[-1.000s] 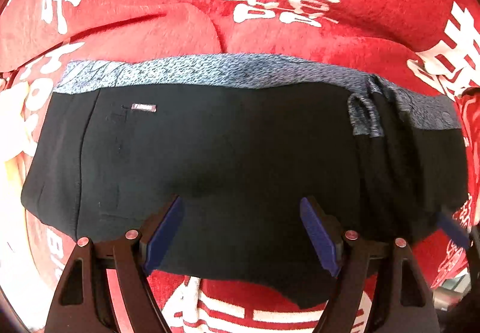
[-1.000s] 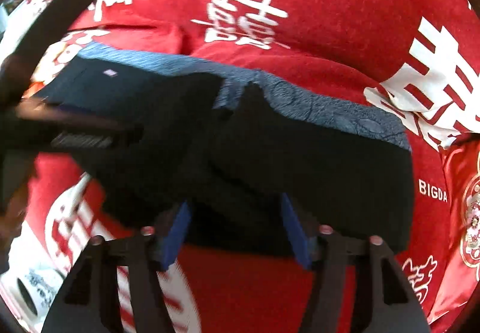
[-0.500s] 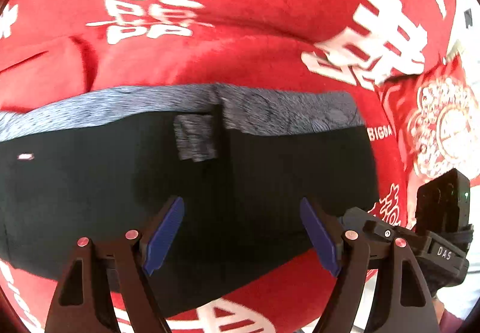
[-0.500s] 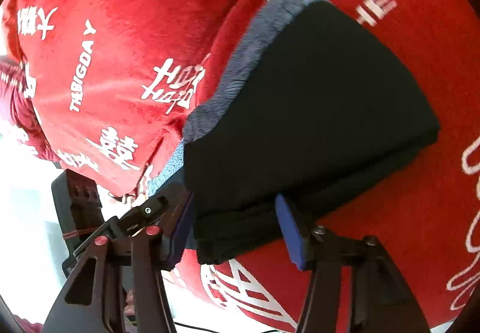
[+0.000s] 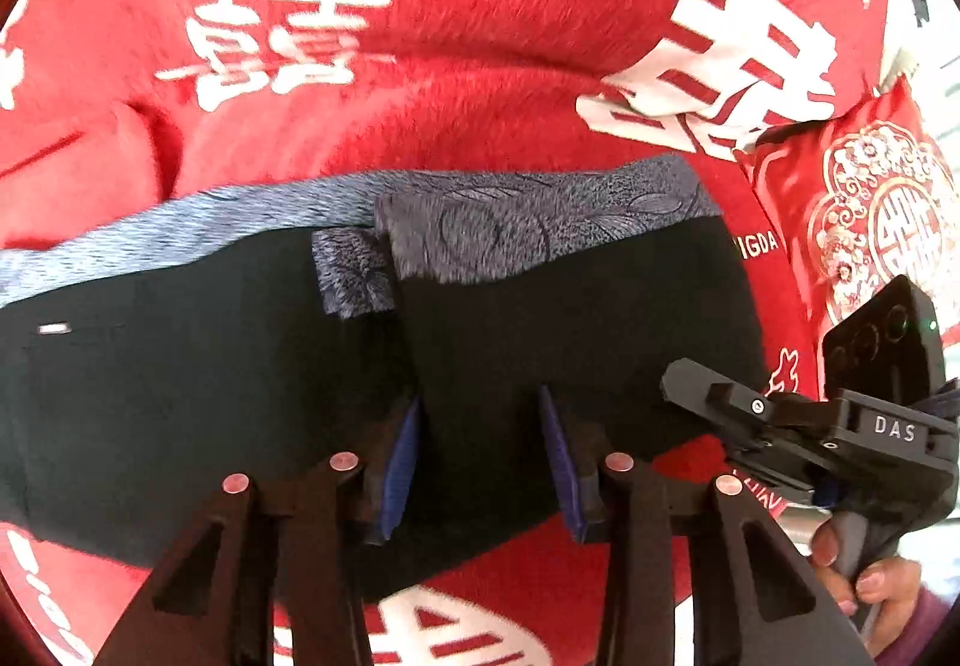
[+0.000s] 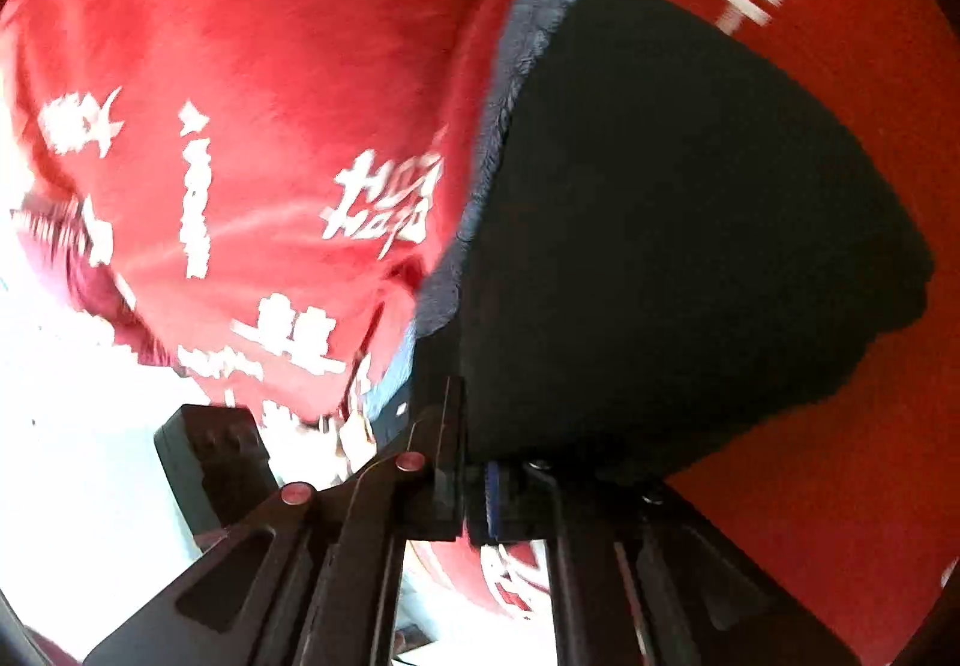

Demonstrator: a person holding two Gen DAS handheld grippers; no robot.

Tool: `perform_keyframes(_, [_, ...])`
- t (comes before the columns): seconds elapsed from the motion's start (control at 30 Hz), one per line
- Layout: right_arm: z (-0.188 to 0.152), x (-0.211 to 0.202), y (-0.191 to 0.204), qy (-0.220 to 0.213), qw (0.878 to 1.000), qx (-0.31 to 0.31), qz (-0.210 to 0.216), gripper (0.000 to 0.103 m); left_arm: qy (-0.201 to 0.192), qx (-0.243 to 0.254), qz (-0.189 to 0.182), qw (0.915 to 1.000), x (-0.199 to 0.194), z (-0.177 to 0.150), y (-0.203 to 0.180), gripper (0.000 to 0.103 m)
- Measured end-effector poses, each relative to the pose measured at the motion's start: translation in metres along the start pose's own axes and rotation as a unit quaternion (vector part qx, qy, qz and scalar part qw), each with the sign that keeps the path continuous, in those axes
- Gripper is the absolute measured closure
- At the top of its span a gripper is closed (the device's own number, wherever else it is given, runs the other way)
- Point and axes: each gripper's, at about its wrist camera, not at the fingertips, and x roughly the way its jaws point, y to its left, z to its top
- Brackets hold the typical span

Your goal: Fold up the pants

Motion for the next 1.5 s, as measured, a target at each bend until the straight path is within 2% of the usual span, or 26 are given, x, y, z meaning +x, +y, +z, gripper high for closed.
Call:
perform_keyframes(0.07, [-0.006,0.005,-0.002,0.013,1.000,0.003,-0.010,0.098,0.002,0.005,0.033,0.9995,0.004,-0.009,0.003,0.059])
perform_keyframes(0.1, [-0.009,0.013,-0.008,0.020,0.999,0.005,-0.034,0.098,0.018,-0.003,0.050,0.9986,0.014,-0.013,0.009,0.059])
perform_keyframes(0.17, [-0.010,0.028,-0.025,0.027,0.997,0.008,-0.072,0.098,0.029,-0.025,0.053,0.9979,0.028,-0.019,0.021,0.052])
perform_keyframes(0.2, [-0.010,0.031,-0.031,0.028,0.997,0.015,-0.071,0.098,0.025,-0.031,0.056,0.9976,0.029,-0.020,0.023,0.047])
perform_keyframes(0.27, [-0.009,0.032,-0.032,0.028,0.997,0.019,-0.063,0.098,0.015,-0.038,0.052,0.9979,0.025,-0.021,0.024,0.045])
perform_keyframes(0.33, [-0.009,0.030,-0.022,0.049,0.996,-0.012,-0.076,0.095,0.011,-0.034,0.064,0.9973,0.020,-0.023,0.022,0.034])
perform_keyframes(0.37, [-0.008,0.027,-0.011,0.070,0.993,-0.037,-0.083,0.086,0.007,-0.031,0.070,0.9971,0.016,-0.023,0.020,0.034])
perform_keyframes(0.4, [-0.005,0.021,-0.002,0.090,0.991,-0.058,-0.085,0.071,0.005,-0.026,0.077,0.9967,0.011,-0.023,0.020,0.034])
perform_keyframes(0.43, [-0.004,0.014,0.008,0.098,0.988,-0.082,-0.087,0.063,0.000,-0.022,0.084,0.9963,0.004,-0.022,0.019,0.034])
perform_keyframes(0.47, [-0.002,0.003,0.019,0.091,0.986,-0.109,-0.088,0.053,-0.007,-0.021,0.090,0.9957,-0.002,-0.019,0.019,0.034])
perform_keyframes(0.5, [0.002,-0.009,0.031,0.079,0.984,-0.135,-0.089,0.050,-0.015,-0.021,0.095,0.9951,-0.009,-0.016,0.019,0.034])
perform_keyframes(0.6, [0.030,-0.044,0.045,0.015,0.977,-0.181,-0.107,0.050,-0.035,-0.019,0.100,0.9942,-0.022,-0.003,0.015,0.034])
perform_keyframes(0.73, [0.082,-0.055,0.032,-0.028,0.973,-0.166,-0.155,0.050,-0.042,-0.005,0.091,0.9949,-0.014,0.021,-0.002,0.034])
perform_keyframes(0.8, [0.109,-0.045,0.017,-0.021,0.976,-0.145,-0.161,0.050,-0.038,0.003,0.084,0.9957,-0.004,0.027,-0.013,0.034])
perform_keyframes(0.87, [0.125,-0.030,0.000,0.004,0.985,-0.110,-0.135,0.051,-0.033,0.010,0.070,0.9969,0.013,0.034,-0.025,0.034])
perform_keyframes(0.9, [0.129,-0.020,-0.012,0.025,0.988,-0.088,-0.120,0.055,-0.030,0.012,0.069,0.9971,0.019,0.036,-0.029,0.034])
perform_keyframes(1.0, [0.132,-0.008,-0.026,0.046,0.991,-0.054,-0.110,0.063,-0.009,0.014,0.089,0.9959,0.042,0.035,-0.033,0.034])
perform_keyframes(1.1, [0.124,-0.017,-0.011,0.058,0.994,-0.060,-0.067,0.067,-0.006,0.018,0.099,0.9949,0.046,0.024,-0.028,0.034])
perform_keyframes(1.17, [0.118,-0.020,0.000,0.065,0.992,-0.083,-0.064,0.067,0.006,0.023,0.121,0.9924,0.048,0.015,-0.024,0.030])
perform_keyframes(1.2, [0.117,-0.019,0.005,0.063,0.990,-0.096,-0.081,0.067,0.017,0.015,0.122,0.9922,0.052,0.012,-0.019,0.022])
perform_keyframes(1.23, [0.116,-0.014,0.007,0.061,0.987,-0.104,-0.104,0.067,0.020,0.001,0.110,0.9938,0.053,0.008,-0.012,0.022])
perform_keyframes(1.27, [0.117,-0.008,0.005,0.056,0.980,-0.118,-0.148,0.067,0.014,-0.003,0.104,0.9945,0.051,0.007,-0.010,0.022])
perform_keyframes(1.3, [0.119,-0.001,0.003,0.053,0.975,-0.126,-0.175,0.067,0.014,-0.002,0.107,0.9941,0.049,0.007,-0.010,0.022])
perform_keyframes(1.37, [0.122,0.002,0.000,0.046,0.970,-0.129,-0.200,0.065,0.021,0.000,0.121,0.9924,0.049,0.006,-0.011,0.022])
perform_keyframes(1.43, [0.117,0.001,0.008,0.036,0.967,-0.137,-0.213,0.062,0.026,-0.009,0.124,0.9919,0.050,0.004,-0.009,0.012])
perform_keyframes(1.5, [0.106,0.001,0.020,0.040,0.955,-0.171,-0.240,0.059,0.031,-0.026,0.128,0.9910,0.050,0.001,-0.003,0.007])
